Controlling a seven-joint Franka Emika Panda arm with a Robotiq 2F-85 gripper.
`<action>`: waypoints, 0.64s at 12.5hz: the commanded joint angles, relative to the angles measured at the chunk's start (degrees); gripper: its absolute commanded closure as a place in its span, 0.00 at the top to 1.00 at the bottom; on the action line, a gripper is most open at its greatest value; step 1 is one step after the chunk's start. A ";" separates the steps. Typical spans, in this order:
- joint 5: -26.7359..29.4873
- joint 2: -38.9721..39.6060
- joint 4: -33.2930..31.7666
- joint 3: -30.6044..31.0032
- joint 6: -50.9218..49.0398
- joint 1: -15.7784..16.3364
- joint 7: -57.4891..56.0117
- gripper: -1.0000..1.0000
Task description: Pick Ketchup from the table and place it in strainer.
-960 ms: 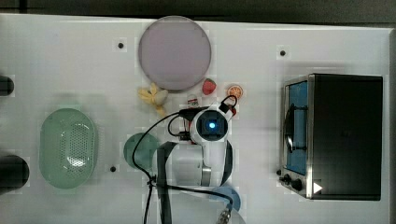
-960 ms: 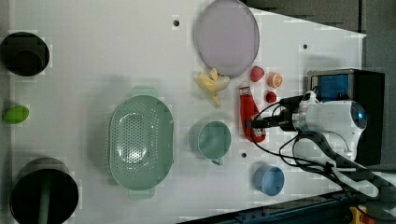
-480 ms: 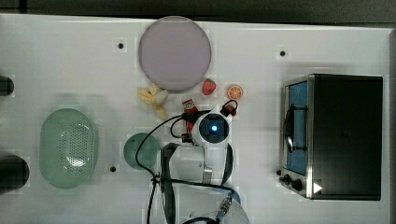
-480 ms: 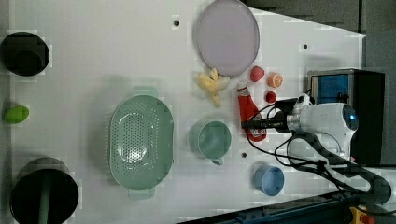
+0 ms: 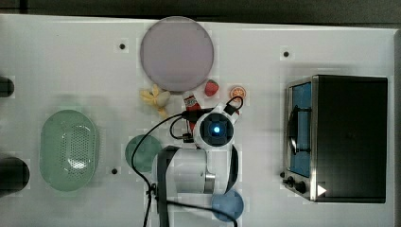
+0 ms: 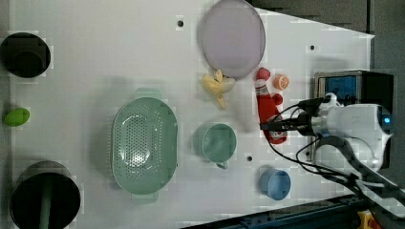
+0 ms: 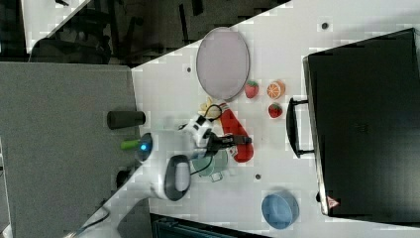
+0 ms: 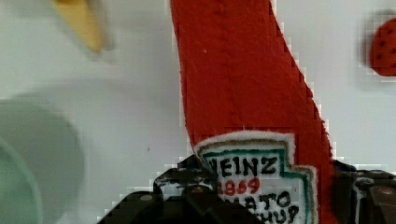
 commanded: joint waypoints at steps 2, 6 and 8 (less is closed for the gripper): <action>0.17 -14.11 3.21 1.09 -12.88 -0.19 -0.12 0.63; 0.24 -22.39 8.97 6.00 -30.87 0.61 8.12 0.63; 0.36 -23.21 12.47 9.24 -36.45 1.01 10.98 0.63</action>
